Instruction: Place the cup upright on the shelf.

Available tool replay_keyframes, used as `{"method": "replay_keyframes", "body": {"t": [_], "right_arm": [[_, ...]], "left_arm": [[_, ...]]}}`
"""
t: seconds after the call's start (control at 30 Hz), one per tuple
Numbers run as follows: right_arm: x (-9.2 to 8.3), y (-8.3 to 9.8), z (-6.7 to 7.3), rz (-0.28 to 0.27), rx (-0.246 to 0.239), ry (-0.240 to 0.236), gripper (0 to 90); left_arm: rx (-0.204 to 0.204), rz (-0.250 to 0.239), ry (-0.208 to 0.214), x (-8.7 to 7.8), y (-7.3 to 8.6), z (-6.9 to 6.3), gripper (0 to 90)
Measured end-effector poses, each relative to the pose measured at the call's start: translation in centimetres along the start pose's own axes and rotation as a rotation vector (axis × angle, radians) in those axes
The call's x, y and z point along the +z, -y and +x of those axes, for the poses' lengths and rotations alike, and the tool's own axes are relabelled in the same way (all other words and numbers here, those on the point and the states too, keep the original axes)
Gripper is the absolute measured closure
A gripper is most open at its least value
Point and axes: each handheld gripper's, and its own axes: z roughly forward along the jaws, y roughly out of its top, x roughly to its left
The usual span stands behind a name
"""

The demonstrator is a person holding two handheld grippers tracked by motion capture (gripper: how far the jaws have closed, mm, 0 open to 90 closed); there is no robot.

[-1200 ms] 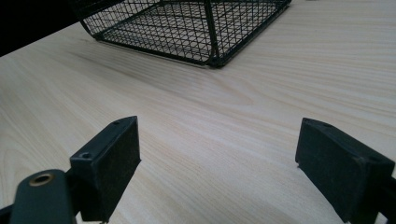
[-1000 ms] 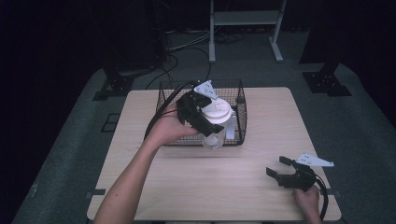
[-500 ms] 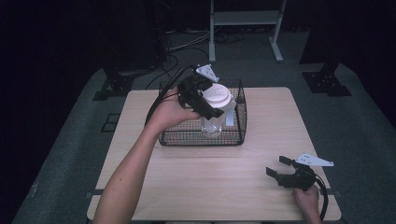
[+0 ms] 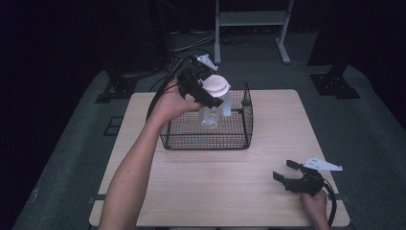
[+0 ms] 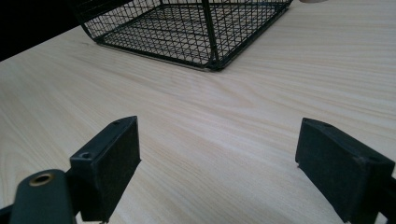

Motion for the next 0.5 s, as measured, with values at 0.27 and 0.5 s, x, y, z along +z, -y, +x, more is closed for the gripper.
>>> {"method": "replay_keyframes", "body": {"t": [0.27,0.5], "right_arm": [[-0.1,0.0,-0.1,-0.017,0.016,-0.01,12.9],[-0.1,0.0,-0.1,-0.018,0.014,-0.012,12.9]], "left_arm": [[-0.022,0.001,-0.042,1.1,0.2,1.3,5.2],[-0.057,0.008,-0.049,2.7,0.2,2.5,5.3]]}}
